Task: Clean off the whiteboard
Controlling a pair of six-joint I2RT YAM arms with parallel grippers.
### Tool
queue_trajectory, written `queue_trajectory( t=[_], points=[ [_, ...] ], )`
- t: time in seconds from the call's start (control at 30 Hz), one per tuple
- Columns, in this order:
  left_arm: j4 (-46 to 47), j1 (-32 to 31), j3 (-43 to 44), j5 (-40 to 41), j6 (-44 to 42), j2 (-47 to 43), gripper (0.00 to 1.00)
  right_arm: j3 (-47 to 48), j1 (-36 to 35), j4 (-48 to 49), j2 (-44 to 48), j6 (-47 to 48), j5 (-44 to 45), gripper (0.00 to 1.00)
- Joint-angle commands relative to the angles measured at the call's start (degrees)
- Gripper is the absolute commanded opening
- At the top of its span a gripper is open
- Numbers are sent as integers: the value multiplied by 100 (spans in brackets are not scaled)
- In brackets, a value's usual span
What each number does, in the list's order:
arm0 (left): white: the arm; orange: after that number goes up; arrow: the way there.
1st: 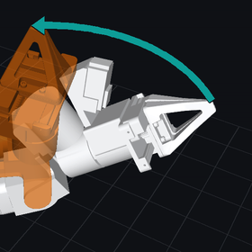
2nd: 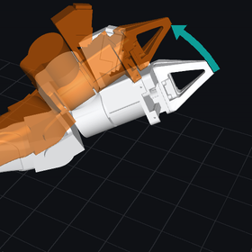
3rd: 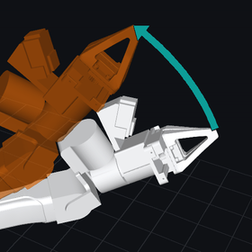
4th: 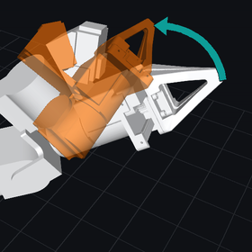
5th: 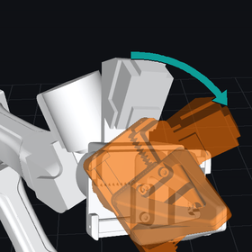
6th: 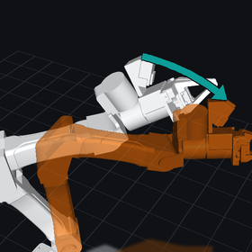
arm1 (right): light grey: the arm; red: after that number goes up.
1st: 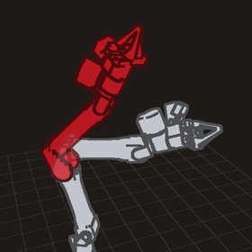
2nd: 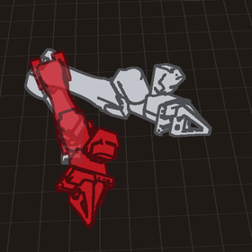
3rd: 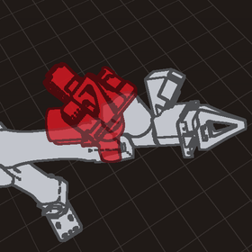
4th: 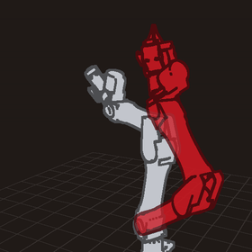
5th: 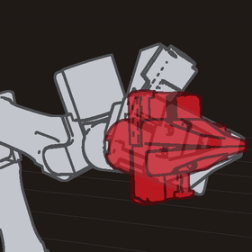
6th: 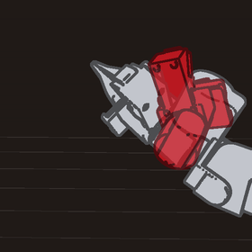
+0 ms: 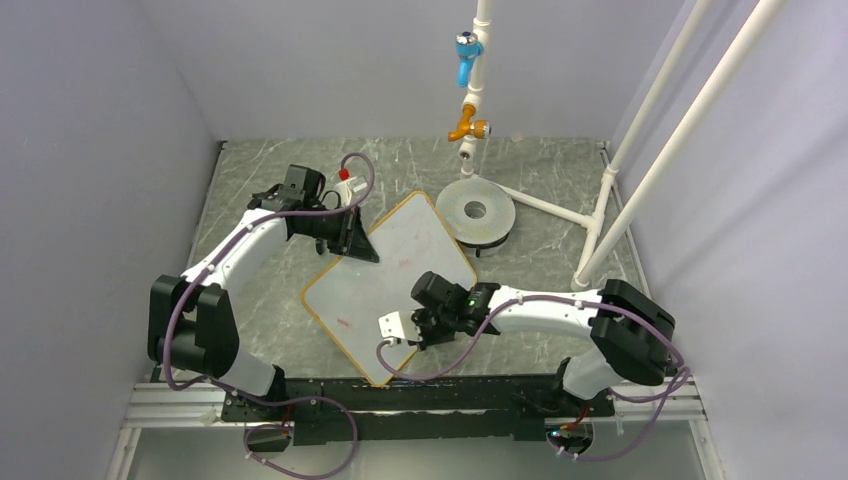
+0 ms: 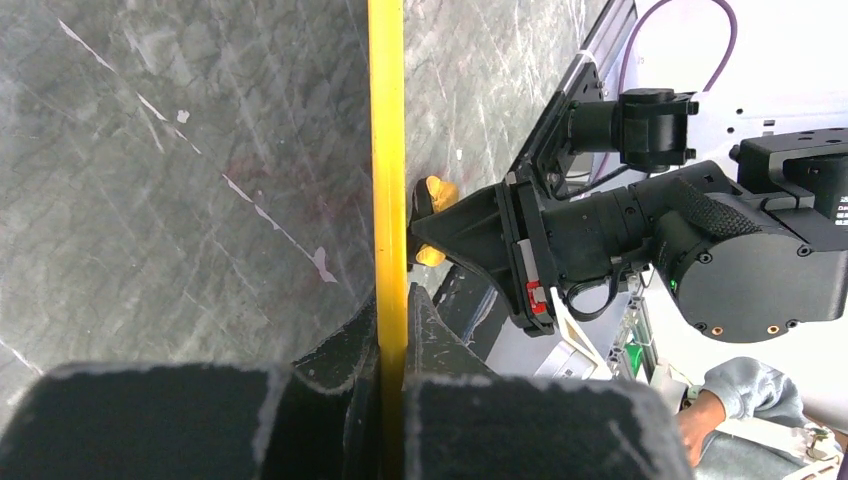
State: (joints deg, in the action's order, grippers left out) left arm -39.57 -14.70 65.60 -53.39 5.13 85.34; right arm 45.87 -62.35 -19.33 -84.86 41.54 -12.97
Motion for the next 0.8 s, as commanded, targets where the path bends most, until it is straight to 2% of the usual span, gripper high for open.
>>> queue_trajectory(
  t=[0.0,0.2,0.43,0.6,0.77],
  points=[
    [48,-26,251,-734,-234,-158,0,78,99,137,-81,-111,199,0],
    [28,-25,255,-795,-290,-178,0,157,885,557,90,-676,605,0],
    [-4,-22,273,-823,-318,-175,0,203,1211,618,120,-779,869,0],
    [16,-26,281,-823,-309,-163,0,191,1157,358,201,-610,282,0],
    [26,-24,282,-823,-302,-163,0,165,440,217,155,-405,-8,0]
  ],
)
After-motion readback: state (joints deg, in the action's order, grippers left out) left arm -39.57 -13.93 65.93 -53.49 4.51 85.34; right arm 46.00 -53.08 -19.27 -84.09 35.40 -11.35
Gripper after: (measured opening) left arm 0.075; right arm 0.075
